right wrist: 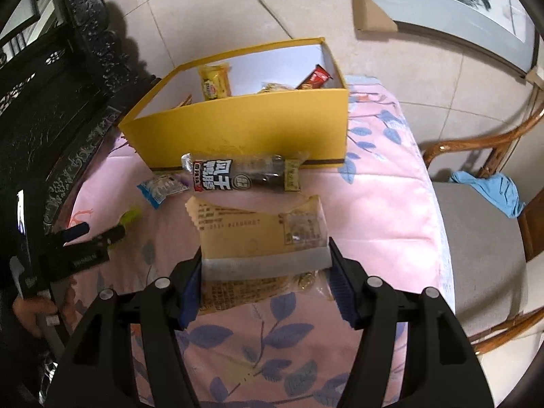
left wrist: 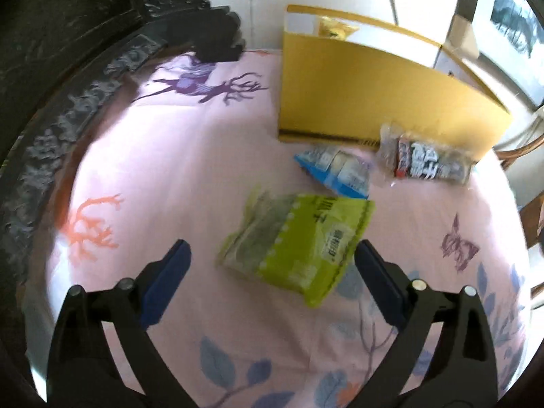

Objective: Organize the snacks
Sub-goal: 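Grasp the tan wrapped packet with the right gripper while the left grasps the green-and-yellow bag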

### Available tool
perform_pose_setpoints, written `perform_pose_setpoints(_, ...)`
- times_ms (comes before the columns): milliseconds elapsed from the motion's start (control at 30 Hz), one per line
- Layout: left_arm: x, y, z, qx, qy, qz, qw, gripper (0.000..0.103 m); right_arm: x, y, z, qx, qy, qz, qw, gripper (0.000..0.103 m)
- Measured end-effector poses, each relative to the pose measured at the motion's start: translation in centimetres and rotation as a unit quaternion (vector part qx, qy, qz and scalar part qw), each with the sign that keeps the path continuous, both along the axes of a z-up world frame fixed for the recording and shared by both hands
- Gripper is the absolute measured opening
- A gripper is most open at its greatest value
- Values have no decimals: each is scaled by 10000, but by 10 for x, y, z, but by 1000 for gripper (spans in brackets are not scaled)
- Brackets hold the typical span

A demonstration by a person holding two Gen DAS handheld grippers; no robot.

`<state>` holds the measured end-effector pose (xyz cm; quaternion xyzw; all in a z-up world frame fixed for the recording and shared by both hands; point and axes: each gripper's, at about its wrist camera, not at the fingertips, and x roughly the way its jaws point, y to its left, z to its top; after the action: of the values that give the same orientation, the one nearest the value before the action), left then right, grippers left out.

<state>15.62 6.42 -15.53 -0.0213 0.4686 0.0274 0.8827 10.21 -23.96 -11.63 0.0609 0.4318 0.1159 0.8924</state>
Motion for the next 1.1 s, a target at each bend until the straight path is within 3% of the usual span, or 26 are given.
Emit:
perform_pose_setpoints(100, 13, -12, -8, 154, 77, -555, 9983, 99, 1, -3, -4, -30, 79, -47, 10000, 64)
perform_pose_setpoints(200, 24, -28, -22, 691, 258, -1180, 9903, 99, 7, -8, -8, 12, 154, -190, 9997, 64)
perform_pose_setpoints(267, 31, -32, -34, 763, 476, -1295, 9875, 101, 9, -11, -12, 33, 209, -273, 9994, 64)
perform_pose_setpoints(567, 44, -19, -43, 143, 615, -1551, 9859, 101, 14, -7, -17, -249, 350, -251, 9988, 65)
perform_pose_setpoints(733, 42, -20, -48, 148, 224, -1749, 9842, 101, 18, 1, -17, -192, 493, -198, 9984, 65)
perform_pose_setpoints(800, 45, -18, -51, 142, -48, -1607, 9869, 101, 18, 6, -16, -157, 515, -172, 9984, 65)
perform_pose_setpoints(900, 40, -21, -50, 131, -106, -1457, 9892, 101, 17, 12, -16, -53, 570, -154, 9982, 65)
perform_pose_setpoints(967, 37, -23, -49, 130, -133, -1441, 9894, 97, 16, 16, -15, -11, 608, -131, 9981, 65)
perform_pose_setpoints(1100, 26, -16, -39, -174, -54, -1364, 9905, 74, 10, 19, -6, 25, 512, -97, 9986, 65)
